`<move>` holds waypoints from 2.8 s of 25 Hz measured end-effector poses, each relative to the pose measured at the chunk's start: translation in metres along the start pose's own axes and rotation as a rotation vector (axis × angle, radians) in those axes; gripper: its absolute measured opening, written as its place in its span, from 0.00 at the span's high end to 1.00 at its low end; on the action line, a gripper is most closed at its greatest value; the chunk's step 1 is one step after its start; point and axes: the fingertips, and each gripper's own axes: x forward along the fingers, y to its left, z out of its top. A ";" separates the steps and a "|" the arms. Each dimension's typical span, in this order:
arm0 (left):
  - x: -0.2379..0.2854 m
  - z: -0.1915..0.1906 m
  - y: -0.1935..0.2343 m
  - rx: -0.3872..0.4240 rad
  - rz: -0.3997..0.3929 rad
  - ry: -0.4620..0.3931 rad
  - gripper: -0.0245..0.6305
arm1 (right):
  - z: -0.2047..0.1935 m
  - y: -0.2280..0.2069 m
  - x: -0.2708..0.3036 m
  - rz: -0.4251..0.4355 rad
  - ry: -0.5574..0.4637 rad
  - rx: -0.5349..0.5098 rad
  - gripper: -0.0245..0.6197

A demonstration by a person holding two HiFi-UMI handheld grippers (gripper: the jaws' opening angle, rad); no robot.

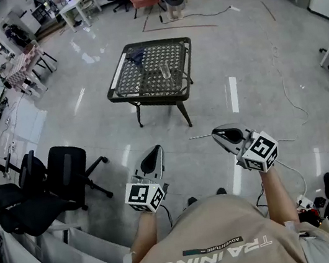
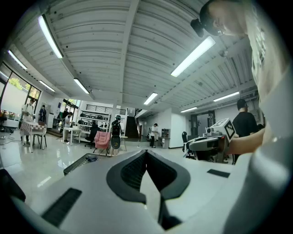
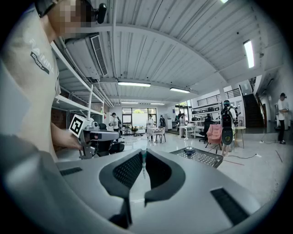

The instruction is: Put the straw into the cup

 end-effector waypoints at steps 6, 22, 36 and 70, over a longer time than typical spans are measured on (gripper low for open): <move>0.001 -0.009 -0.005 -0.012 -0.002 0.011 0.94 | -0.006 0.003 0.000 0.021 0.021 -0.013 0.91; -0.019 -0.019 0.021 -0.036 0.050 0.028 0.94 | -0.007 0.003 0.015 0.005 0.044 -0.019 0.91; -0.027 -0.033 0.085 -0.049 0.013 0.049 0.94 | -0.030 0.015 0.052 -0.058 0.068 0.061 0.91; 0.119 -0.022 0.083 -0.027 0.103 0.087 0.94 | -0.014 -0.156 0.093 0.047 0.042 -0.010 0.91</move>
